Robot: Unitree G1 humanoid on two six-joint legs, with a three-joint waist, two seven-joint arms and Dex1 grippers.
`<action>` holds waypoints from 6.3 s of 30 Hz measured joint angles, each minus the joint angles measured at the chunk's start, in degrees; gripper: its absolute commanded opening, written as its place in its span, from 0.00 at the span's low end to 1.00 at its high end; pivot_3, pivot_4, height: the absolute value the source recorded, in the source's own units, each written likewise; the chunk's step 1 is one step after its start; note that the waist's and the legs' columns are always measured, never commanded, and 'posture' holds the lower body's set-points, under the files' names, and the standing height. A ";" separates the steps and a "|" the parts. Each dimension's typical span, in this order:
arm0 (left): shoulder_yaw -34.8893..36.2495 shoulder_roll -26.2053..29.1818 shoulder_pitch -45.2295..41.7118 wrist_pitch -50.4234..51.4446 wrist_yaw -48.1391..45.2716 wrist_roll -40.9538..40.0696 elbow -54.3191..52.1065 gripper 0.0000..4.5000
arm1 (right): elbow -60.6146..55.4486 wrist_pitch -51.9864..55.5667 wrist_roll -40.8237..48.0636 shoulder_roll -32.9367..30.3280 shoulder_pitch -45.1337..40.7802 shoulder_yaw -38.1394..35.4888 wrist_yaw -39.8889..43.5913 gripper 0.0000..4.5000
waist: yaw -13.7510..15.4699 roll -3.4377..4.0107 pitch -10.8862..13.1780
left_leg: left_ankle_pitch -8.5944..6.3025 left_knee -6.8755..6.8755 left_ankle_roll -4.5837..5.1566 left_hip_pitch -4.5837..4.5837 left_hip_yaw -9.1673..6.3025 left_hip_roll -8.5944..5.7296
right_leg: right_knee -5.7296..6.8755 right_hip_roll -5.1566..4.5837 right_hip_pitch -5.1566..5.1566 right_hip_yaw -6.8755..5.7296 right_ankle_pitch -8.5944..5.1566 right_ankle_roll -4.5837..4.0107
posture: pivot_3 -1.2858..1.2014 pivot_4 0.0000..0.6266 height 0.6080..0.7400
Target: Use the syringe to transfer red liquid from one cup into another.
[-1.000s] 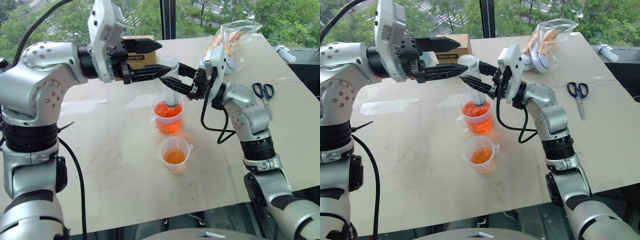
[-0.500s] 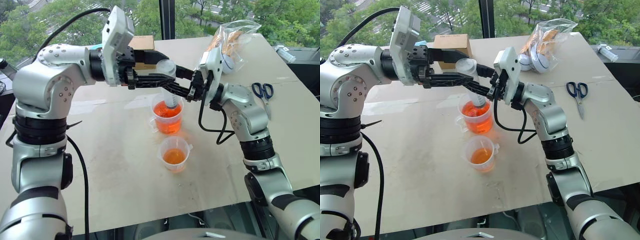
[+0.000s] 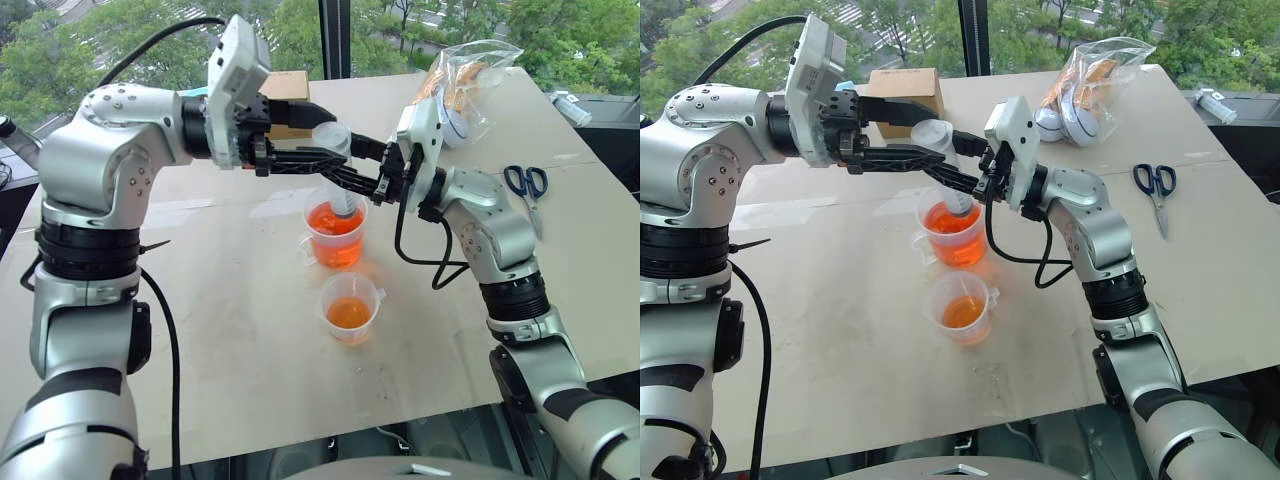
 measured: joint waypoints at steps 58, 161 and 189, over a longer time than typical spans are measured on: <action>4.33 -1.07 0.01 8.04 0.96 -4.81 2.72 0.43 | -0.25 0.31 -0.16 2.57 0.31 -0.69 -1.34 0.36 | 0.02 0.00 0.00 | 0.00 0.05 0.00 0.00 -0.03 0.00 | 0.01 -0.01 0.03 -0.03 0.00 0.00 | 0.52 0.24 1.00; 4.10 -1.07 1.77 1.67 -1.29 -1.20 4.96 0.31 | 2.02 -0.11 1.33 5.59 1.68 0.83 -5.06 0.36 | -0.03 0.00 0.00 | 0.00 0.07 0.00 0.00 -0.06 0.01 | 0.02 0.01 0.04 -0.04 0.00 0.00 | 0.52 0.24 1.00; 4.88 -5.28 -1.08 0.60 -0.50 -0.77 10.77 0.31 | 3.23 -2.31 -0.79 5.67 1.82 -0.30 -6.44 0.36 | -0.10 0.00 0.00 | 0.00 0.07 0.00 0.00 -0.06 0.01 | 0.02 0.01 0.04 -0.03 0.00 0.00 | 0.52 0.24 1.00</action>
